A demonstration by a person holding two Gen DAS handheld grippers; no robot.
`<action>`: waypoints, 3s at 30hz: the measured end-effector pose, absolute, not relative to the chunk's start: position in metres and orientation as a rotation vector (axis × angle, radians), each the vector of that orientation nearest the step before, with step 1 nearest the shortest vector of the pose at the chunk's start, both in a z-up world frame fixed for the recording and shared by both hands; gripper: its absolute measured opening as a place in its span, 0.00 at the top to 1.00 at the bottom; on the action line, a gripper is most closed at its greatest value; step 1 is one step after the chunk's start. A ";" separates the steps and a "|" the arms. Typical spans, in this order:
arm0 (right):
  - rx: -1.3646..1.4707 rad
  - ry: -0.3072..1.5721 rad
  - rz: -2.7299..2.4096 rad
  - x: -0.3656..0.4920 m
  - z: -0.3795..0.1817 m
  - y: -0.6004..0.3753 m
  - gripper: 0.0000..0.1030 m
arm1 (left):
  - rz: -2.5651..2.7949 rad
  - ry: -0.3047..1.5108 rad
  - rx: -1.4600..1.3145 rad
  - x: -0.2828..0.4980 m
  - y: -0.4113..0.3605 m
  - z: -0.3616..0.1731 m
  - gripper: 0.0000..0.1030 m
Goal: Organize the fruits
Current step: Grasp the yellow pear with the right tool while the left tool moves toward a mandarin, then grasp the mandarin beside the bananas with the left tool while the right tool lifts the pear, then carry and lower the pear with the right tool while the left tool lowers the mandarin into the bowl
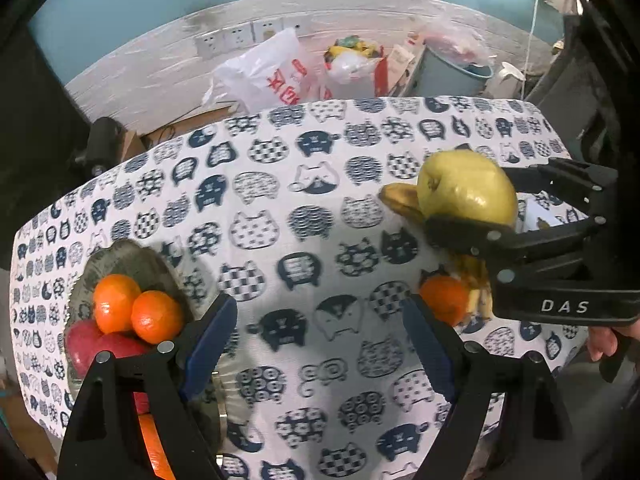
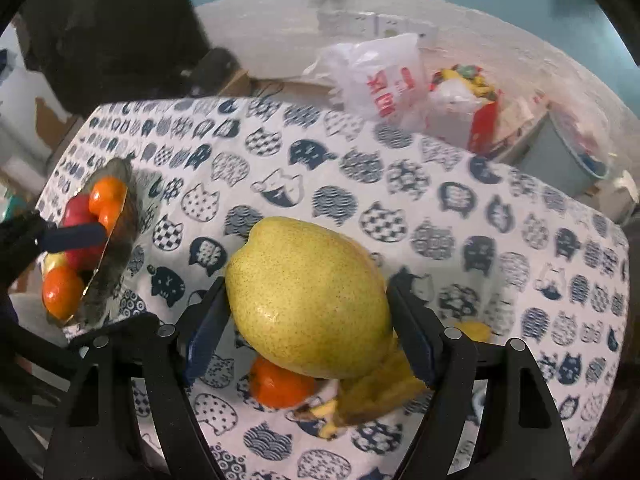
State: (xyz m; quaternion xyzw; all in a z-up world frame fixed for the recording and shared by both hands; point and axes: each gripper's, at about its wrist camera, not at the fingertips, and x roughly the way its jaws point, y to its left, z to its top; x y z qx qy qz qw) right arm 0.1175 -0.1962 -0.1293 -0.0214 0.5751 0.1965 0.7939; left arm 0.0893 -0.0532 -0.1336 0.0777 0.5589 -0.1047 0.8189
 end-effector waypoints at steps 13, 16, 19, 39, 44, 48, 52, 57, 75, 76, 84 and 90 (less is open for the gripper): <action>0.070 1.219 0.300 0.103 -0.116 -0.268 0.24 | -0.357 1.295 0.117 0.091 -0.115 -0.170 0.16; 0.089 1.219 0.283 0.099 -0.115 -0.281 0.24 | -0.364 1.328 0.107 0.092 -0.120 -0.182 0.16; 0.102 1.219 0.273 0.096 -0.115 -0.290 0.24 | -0.354 1.349 0.103 0.094 -0.121 -0.193 0.16; 0.098 1.232 0.290 0.100 -0.121 -0.286 0.24 | -0.407 1.361 0.138 0.088 -0.134 -0.222 0.52; 0.076 1.231 0.289 0.099 -0.120 -0.283 0.24 | -0.393 1.329 0.138 0.089 -0.129 -0.209 0.53; 0.071 1.226 0.292 0.100 -0.118 -0.280 0.24 | -0.374 1.289 0.135 0.093 -0.125 -0.193 0.53; 0.060 1.219 0.300 0.100 -0.115 -0.275 0.24 | -0.358 1.250 0.124 0.092 -0.115 -0.174 0.53; 0.052 1.209 0.312 0.099 -0.110 -0.268 0.24 | -0.333 1.205 0.106 0.098 -0.096 -0.153 0.53; 0.004 1.178 0.426 0.099 -0.088 -0.199 0.24 | -0.246 1.113 0.032 0.074 -0.034 -0.103 0.53; 0.002 1.177 0.435 0.099 -0.087 -0.194 0.24 | -0.237 1.112 0.024 0.072 -0.028 -0.101 0.53; -0.027 1.172 0.511 0.097 -0.079 -0.149 0.24 | -0.157 1.093 -0.039 0.055 0.024 -0.091 0.53; -0.058 1.181 0.575 0.093 -0.079 -0.111 0.24 | -0.101 1.093 -0.089 0.040 0.064 -0.091 0.53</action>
